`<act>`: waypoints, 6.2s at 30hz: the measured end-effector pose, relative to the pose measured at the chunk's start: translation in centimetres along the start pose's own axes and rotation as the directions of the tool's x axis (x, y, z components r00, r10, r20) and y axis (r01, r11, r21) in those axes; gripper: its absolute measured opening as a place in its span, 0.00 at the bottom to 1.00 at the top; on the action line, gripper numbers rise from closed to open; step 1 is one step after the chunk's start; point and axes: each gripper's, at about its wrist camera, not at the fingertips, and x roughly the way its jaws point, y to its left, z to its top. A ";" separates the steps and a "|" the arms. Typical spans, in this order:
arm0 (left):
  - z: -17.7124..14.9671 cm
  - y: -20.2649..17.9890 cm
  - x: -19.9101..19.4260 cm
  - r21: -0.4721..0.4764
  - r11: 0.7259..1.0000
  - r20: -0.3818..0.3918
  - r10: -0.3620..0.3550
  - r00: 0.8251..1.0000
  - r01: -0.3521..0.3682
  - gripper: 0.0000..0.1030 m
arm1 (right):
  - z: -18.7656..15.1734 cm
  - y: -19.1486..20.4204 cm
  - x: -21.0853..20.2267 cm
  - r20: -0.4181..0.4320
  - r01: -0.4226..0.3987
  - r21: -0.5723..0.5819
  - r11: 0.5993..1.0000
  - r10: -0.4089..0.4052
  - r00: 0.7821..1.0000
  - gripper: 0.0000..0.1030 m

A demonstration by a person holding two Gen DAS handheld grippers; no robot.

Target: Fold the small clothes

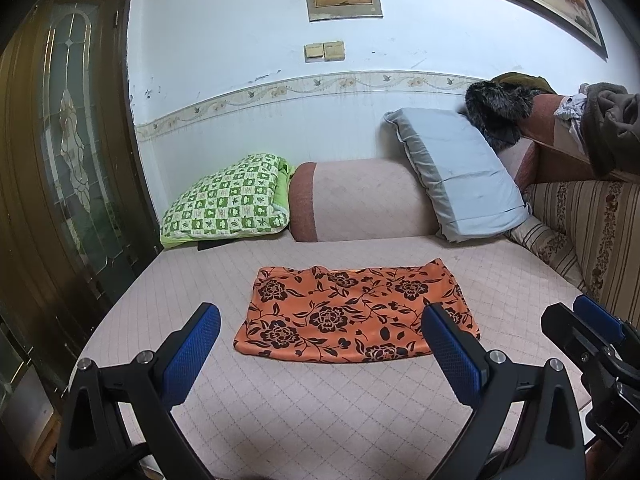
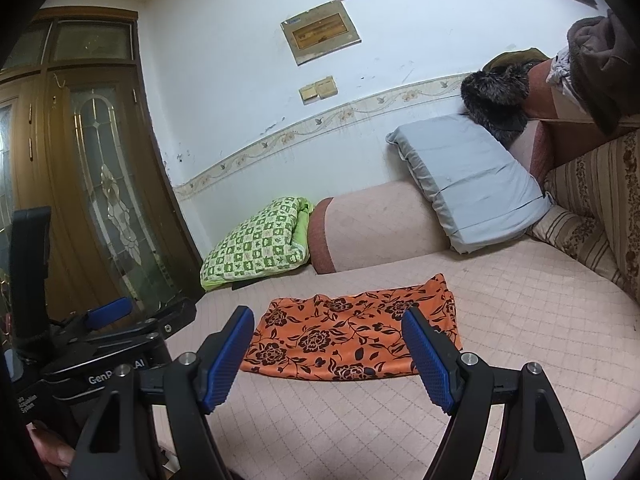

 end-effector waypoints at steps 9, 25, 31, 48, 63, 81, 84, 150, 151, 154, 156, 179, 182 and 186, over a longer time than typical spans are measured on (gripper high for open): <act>-0.5 1.3 0.4 -0.019 1.000 -0.004 0.015 1.000 -0.015 0.97 | -0.2 1.0 0.7 -0.016 -0.004 -0.014 1.000 0.004 1.000 0.77; -1.4 2.6 2.2 -0.045 0.998 -0.033 0.036 0.999 -0.037 0.97 | -0.7 1.8 2.3 -0.037 -0.011 -0.025 1.000 0.010 0.999 0.77; -1.8 3.3 3.2 -0.045 0.998 -0.044 0.041 0.998 -0.043 0.97 | -0.9 2.0 3.5 -0.055 -0.006 -0.024 1.000 0.004 0.998 0.77; -1.9 5.2 5.0 -0.079 0.993 -0.068 0.078 0.995 -0.083 0.97 | 0.3 3.3 5.7 -0.043 -0.007 -0.068 0.998 0.004 0.999 0.77; -2.4 6.4 3.4 -0.105 0.993 -0.092 0.050 0.995 -0.060 0.97 | -1.6 3.3 4.8 -0.132 0.027 -0.072 0.997 -0.037 0.991 0.77; -10.3 13.3 25.7 -0.291 0.934 -0.476 0.045 0.878 -0.206 0.97 | -8.1 -13.2 20.6 -0.463 0.204 0.348 0.915 -0.021 0.886 0.77; -11.8 14.5 28.1 -0.347 0.912 -0.489 0.024 0.872 -0.219 0.97 | -9.9 -16.4 23.2 -0.487 0.240 0.482 0.842 0.030 0.873 0.77; -16.0 17.1 27.6 -0.648 0.757 -0.405 -0.254 0.878 -0.080 0.33 | -10.9 -18.2 16.4 -0.568 0.357 0.524 0.773 0.005 0.823 0.56; -16.1 17.1 27.2 -0.651 0.755 -0.397 -0.251 0.883 -0.078 0.31 | -10.0 -17.2 16.8 -0.551 0.320 0.507 0.801 0.015 0.834 0.55; -16.0 16.8 27.1 -0.642 0.763 -0.392 -0.245 0.887 -0.073 0.30 | -7.8 -14.7 20.3 -0.512 0.221 0.449 0.866 0.046 0.857 0.46; -16.2 16.9 27.1 -0.644 0.762 -0.390 -0.250 0.886 -0.068 0.31 | -6.5 -12.8 24.9 -0.512 0.170 0.383 0.908 0.056 0.857 0.39; -10.8 12.3 23.0 -0.387 0.915 -0.183 -0.197 0.963 0.114 0.24 | -11.0 -12.4 32.4 -0.553 0.212 0.385 0.898 0.041 0.832 0.24; -8.7 9.2 21.0 -0.292 0.943 -0.132 -0.208 0.969 0.162 0.24 | -12.1 -14.8 28.3 -0.568 0.234 0.443 0.866 0.069 0.820 0.24; -6.7 4.9 19.3 -0.210 0.951 -0.117 -0.255 0.960 0.227 0.24 | -11.9 -18.3 24.3 -0.521 0.222 0.545 0.808 0.119 0.845 0.23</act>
